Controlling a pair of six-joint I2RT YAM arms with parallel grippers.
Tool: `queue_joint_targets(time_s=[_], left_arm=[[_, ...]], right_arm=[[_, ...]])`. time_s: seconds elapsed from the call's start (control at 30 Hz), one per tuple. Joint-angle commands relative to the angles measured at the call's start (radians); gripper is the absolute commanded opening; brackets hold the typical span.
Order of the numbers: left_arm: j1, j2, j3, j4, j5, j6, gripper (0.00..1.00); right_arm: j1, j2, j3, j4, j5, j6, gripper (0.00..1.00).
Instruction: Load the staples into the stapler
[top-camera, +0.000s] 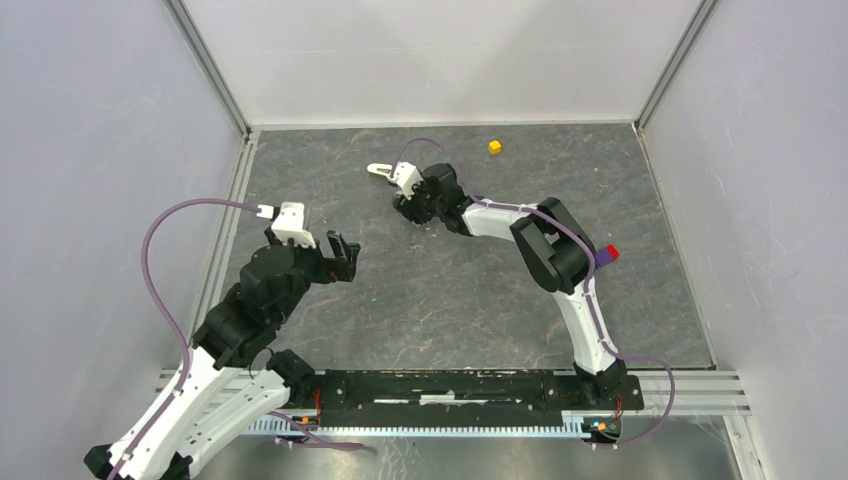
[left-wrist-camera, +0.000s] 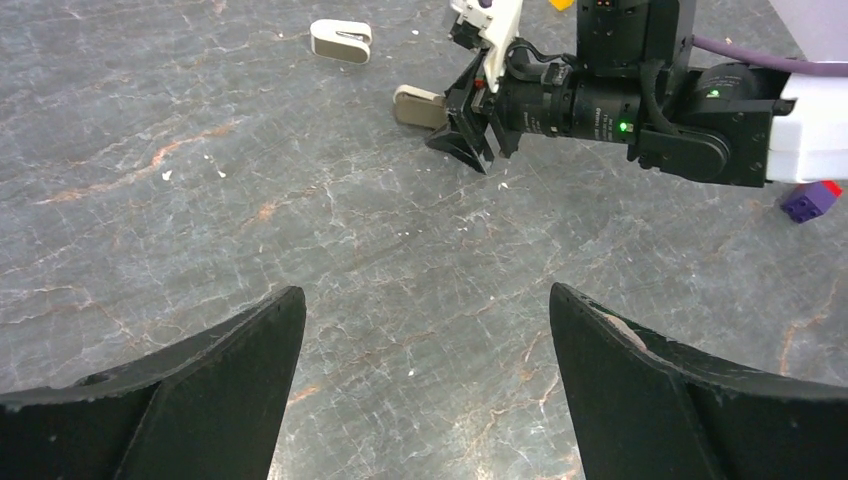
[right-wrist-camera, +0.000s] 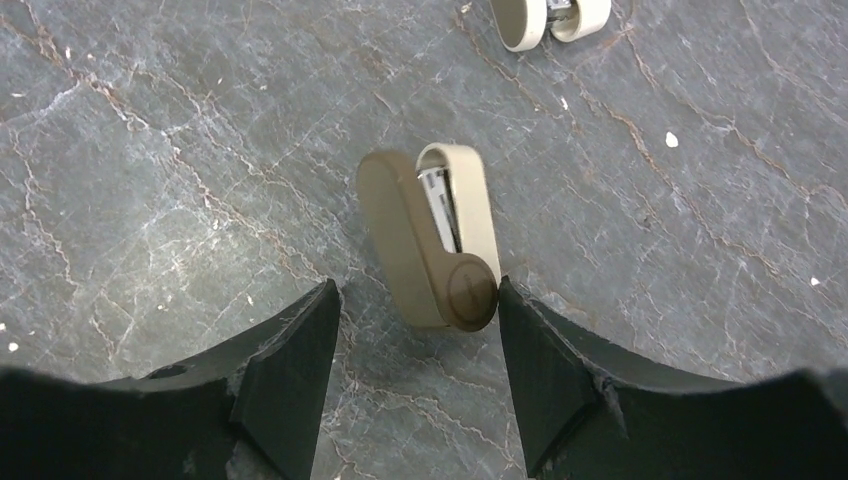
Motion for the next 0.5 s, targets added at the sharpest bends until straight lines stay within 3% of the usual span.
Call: queue_joint_targets(time_s=[0.0, 0.47], left_arm=[[0.000, -0.004, 0.029, -0.008, 0.029, -0.074, 0.97], [0.023, 0.177, 0.055, -0.070, 0.077, -0.220, 0.94]], right_arm=[[-0.005, 0.025, 0.046, -0.016, -0.080, -0.054, 0.66], [-0.006, -0.044, -0.045, 0.073, -0.104, -0.028, 0.27]])
